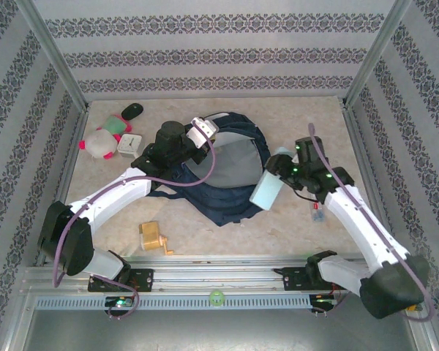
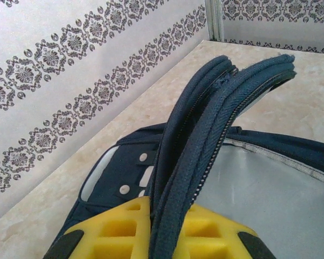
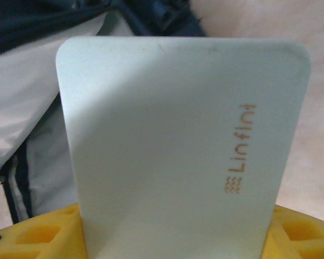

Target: Pack books, pencil case, and school supplies into a backpack

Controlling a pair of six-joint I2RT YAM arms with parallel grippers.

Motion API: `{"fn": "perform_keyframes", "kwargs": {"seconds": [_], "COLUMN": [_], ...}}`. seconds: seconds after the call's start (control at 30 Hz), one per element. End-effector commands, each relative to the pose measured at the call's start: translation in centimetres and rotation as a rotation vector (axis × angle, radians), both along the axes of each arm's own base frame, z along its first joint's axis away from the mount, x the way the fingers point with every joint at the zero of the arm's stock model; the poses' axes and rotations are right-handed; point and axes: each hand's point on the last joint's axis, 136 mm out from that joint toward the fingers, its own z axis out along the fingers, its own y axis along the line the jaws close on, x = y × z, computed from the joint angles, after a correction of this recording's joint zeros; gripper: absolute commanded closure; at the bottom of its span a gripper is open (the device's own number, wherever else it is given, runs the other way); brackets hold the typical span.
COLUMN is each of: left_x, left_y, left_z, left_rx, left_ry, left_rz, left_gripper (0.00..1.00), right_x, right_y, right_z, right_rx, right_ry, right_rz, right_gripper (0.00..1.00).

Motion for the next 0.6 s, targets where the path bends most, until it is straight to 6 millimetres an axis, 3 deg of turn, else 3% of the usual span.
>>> {"fn": "perform_keyframes", "kwargs": {"seconds": [0.0, 0.13, 0.27, 0.57], "left_x": [-0.4, -0.7, -1.2, -1.5], "left_y": [-0.2, -0.6, -0.8, -0.8], "left_z": [6.0, 6.1, 5.9, 6.8], "left_rx": [-0.155, -0.185, -0.185, -0.216], "left_ry": [-0.142, -0.132, -0.129, -0.144], "left_rz": [-0.022, -0.044, -0.068, -0.079], "left_gripper": [1.0, 1.0, 1.0, 1.0], "right_x": [3.4, 5.9, 7.6, 8.0], "right_y": [4.1, 6.8, 7.3, 9.0], "right_z": [2.3, 2.4, 2.4, -0.3], "right_rx": [0.173, 0.271, 0.324, 0.371], "right_ry": [-0.099, -0.133, -0.158, -0.092], "right_rz": [-0.007, -0.022, -0.07, -0.1], "right_gripper": [0.47, 0.46, 0.46, 0.31]}}
